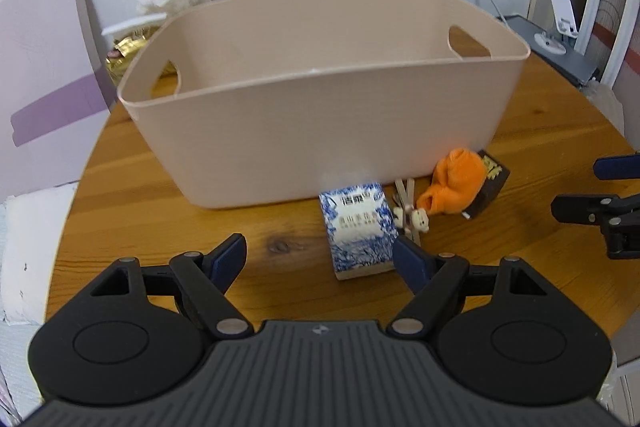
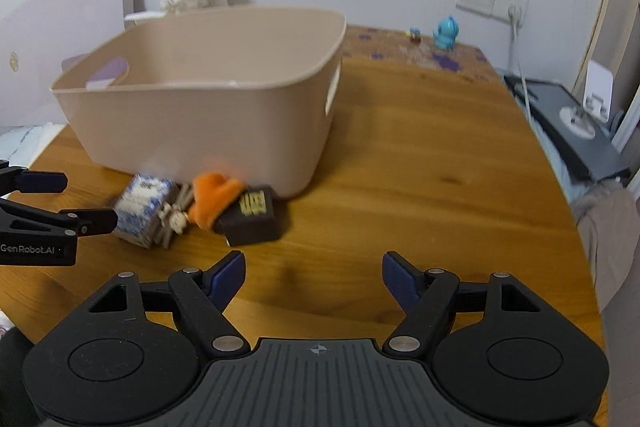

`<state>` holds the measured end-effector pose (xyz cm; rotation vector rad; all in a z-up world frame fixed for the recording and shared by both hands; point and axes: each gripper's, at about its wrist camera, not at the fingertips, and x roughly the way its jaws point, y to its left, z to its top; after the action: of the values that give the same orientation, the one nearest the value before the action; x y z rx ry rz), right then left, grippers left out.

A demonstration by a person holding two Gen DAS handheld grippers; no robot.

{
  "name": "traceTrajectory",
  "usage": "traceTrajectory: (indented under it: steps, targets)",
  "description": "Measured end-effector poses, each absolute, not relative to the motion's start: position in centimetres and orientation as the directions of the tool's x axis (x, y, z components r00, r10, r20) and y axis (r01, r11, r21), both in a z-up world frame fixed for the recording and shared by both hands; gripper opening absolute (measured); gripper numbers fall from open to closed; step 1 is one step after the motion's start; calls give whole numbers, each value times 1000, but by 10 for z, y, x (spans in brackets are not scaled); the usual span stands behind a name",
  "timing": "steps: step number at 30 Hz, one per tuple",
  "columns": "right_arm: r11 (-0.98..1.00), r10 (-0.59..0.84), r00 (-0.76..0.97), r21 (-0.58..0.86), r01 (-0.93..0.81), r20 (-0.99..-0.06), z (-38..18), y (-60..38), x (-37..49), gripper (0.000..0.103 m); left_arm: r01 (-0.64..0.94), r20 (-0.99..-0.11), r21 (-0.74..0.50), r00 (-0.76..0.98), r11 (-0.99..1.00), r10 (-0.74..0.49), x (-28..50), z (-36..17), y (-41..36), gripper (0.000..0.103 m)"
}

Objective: Organize objects
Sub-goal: 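Grasp the blue-and-white tea box with the left tool while the right tool grasps the black box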

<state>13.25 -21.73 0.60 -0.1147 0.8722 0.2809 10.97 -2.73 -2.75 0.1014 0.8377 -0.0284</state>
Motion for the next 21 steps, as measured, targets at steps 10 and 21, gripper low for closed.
traceTrajectory:
  steps: [10, 21]
  targets:
    - [956, 198, 563, 32, -290, -802, -24, -211, 144, 78, 71, -764, 29, 645, 997, -24, 130, -44, -31, 81]
    - [951, 221, 576, 43, -305, -787, -35, -192, 158, 86, 81, -784, 16, 619, 997, -37, 141, -59, -27, 85]
